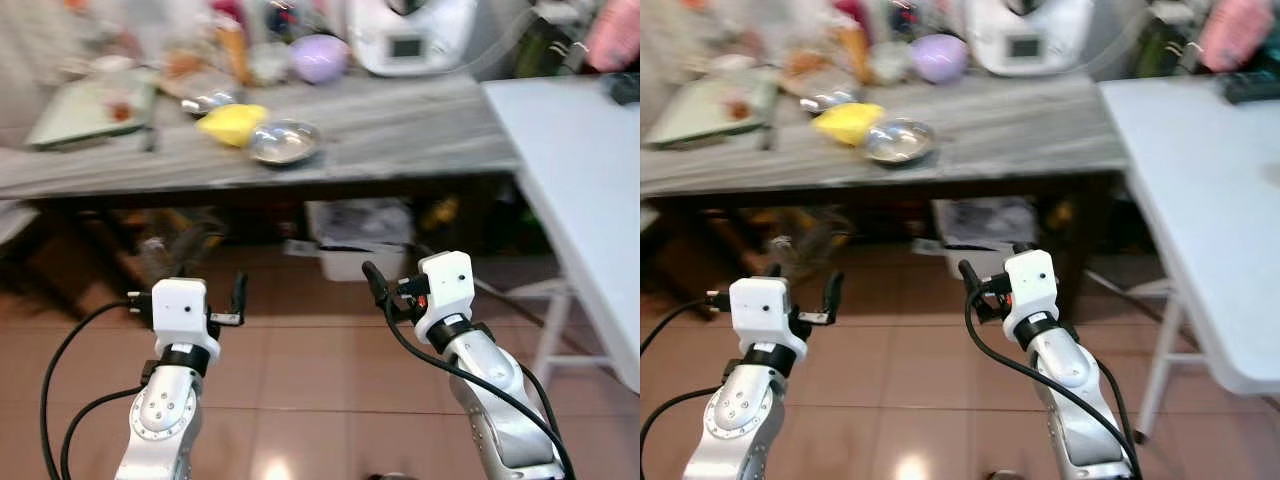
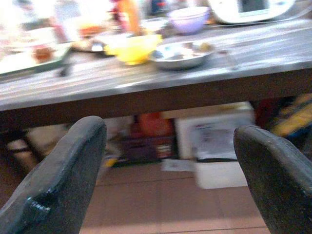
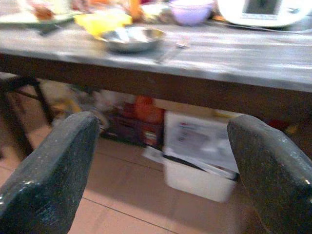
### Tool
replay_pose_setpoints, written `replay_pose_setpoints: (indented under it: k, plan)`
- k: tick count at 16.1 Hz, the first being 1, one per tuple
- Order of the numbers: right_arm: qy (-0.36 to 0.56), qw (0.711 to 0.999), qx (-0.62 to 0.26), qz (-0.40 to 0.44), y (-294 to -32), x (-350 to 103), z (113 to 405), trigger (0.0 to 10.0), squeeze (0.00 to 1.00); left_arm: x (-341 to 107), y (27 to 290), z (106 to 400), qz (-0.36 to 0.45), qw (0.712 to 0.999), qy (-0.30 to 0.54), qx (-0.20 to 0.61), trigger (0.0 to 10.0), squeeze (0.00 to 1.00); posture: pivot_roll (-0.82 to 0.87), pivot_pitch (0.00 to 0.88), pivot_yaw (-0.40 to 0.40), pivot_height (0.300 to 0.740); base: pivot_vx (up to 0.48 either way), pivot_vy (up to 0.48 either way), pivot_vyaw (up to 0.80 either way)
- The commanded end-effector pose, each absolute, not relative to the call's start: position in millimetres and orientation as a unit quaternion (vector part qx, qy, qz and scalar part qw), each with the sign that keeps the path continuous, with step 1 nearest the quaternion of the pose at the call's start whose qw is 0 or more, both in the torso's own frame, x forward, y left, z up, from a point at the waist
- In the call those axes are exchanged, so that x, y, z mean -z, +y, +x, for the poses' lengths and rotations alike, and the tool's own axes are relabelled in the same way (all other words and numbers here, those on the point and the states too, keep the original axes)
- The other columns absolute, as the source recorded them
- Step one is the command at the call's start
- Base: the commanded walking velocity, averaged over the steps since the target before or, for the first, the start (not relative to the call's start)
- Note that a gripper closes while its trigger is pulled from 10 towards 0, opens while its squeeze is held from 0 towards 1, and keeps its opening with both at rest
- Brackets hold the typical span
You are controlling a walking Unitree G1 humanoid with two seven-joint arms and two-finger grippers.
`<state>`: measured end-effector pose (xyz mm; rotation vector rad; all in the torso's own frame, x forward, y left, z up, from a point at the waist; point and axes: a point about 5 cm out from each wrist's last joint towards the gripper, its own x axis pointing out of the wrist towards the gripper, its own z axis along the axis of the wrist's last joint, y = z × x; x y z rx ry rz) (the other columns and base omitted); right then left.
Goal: Setting the table
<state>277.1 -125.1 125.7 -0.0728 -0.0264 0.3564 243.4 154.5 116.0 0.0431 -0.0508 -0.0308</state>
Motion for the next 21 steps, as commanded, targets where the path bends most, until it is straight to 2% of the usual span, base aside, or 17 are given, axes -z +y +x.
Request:
replay_pose_setpoints:
  k: [1, 13, 18, 21]
  plan:
    - [-0.021, 0.983, -0.180, -0.033, -123, -130, 277, 10.0, 0.00, -116, 159, 242, 0.025, 0.999, -0.022, 0.015, 10.0, 0.00, -0.08, 0.095, 0.091, 0.740, 0.000, -0.371, -0.47]
    - [-0.078, 0.979, -0.181, -0.053, -122, -158, 276, 10.0, 0.00, -135, 159, 239, 0.018, 0.999, -0.041, 0.014, 10.0, 0.00, -0.07, 0.112, 0.087, 0.740, 0.000, -0.372, 0.00]
    - [-0.083, 0.983, -0.154, -0.057, -139, -168, 269, 10.0, 0.00, -137, 163, 229, 0.021, 0.999, -0.036, 0.018, 10.0, 0.00, -0.07, 0.122, 0.088, 0.740, 0.000, -0.372, 0.00]
    - [-0.073, 0.984, -0.150, -0.057, -140, -166, 269, 10.0, 0.00, -136, 163, 230, 0.024, 0.999, -0.029, 0.024, 10.0, 0.00, -0.08, 0.125, 0.094, 0.740, 0.000, -0.370, -0.52]
